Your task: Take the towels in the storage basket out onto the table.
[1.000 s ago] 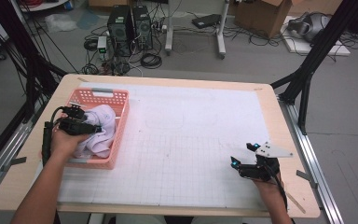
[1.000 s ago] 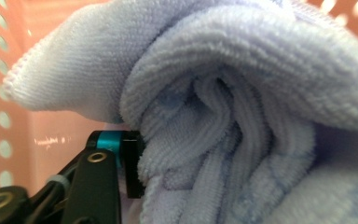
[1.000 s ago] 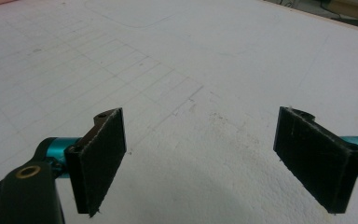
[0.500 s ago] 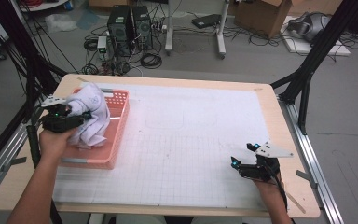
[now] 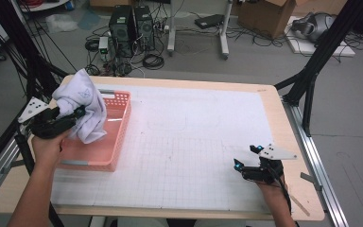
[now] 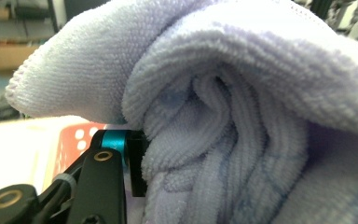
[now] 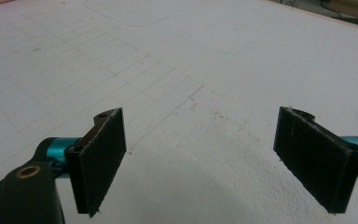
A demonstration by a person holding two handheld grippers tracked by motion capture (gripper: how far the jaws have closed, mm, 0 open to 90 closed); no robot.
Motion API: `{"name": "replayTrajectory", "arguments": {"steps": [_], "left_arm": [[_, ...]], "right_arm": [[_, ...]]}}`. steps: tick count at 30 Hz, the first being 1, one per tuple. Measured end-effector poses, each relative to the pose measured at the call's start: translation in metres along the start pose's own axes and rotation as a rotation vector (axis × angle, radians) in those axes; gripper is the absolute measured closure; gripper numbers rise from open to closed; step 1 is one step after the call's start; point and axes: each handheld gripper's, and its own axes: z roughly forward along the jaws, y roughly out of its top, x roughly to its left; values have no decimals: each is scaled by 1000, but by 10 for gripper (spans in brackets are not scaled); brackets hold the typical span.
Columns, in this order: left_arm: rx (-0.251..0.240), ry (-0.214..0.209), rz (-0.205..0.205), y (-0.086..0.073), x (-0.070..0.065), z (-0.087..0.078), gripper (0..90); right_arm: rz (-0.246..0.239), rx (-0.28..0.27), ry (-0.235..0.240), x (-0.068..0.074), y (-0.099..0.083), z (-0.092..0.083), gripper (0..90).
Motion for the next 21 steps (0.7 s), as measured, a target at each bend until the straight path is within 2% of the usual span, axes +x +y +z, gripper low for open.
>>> {"name": "replayTrajectory", "arguments": {"steps": [1, 2, 3, 4, 5, 6, 7, 9, 13, 15, 17, 19, 20, 21], "left_arm": [[0, 0, 0, 0, 0, 0, 504], [-31, -20, 2, 3, -2, -2, 503], [-31, -20, 2, 3, -2, -2, 503], [-60, -40, -7, 5, -5, -4, 503], [-60, -40, -7, 5, -5, -4, 503], [-89, -62, -7, 10, -9, -6, 503], [-89, -62, -7, 10, -9, -6, 503], [-114, -99, 6, 16, -15, -9, 502], [-147, -139, 14, 24, -23, -10, 502], [-153, -147, 14, 26, -25, -10, 502], [-186, -201, 7, 32, -34, -8, 502], [-187, -214, 14, 34, -36, -8, 501], [-197, -243, 22, 38, -43, -6, 500], [-197, -243, 22, 38, -43, -6, 500]], "right_arm": [[3, 3, 2, 0, 0, 0, 160], [4, 4, 5, 1, 0, 0, 160], [4, 4, 5, 1, 0, 0, 160], [3, 4, 7, 1, 0, 0, 160], [4, 4, 6, 1, 0, 0, 160], [0, -1, 5, 1, 0, 1, 160], [3, 2, 7, 1, 0, 1, 160], [0, 0, 6, 1, 0, 0, 160], [-2, -2, 6, 1, 0, 0, 160], [-1, -2, 7, 1, 0, 0, 160], [2, -3, 7, 1, 1, 0, 160], [1, -5, 9, 1, 1, 0, 160], [0, -5, 9, 2, 1, 0, 160], [-2, -6, 10, 2, 1, 0, 160]]}}
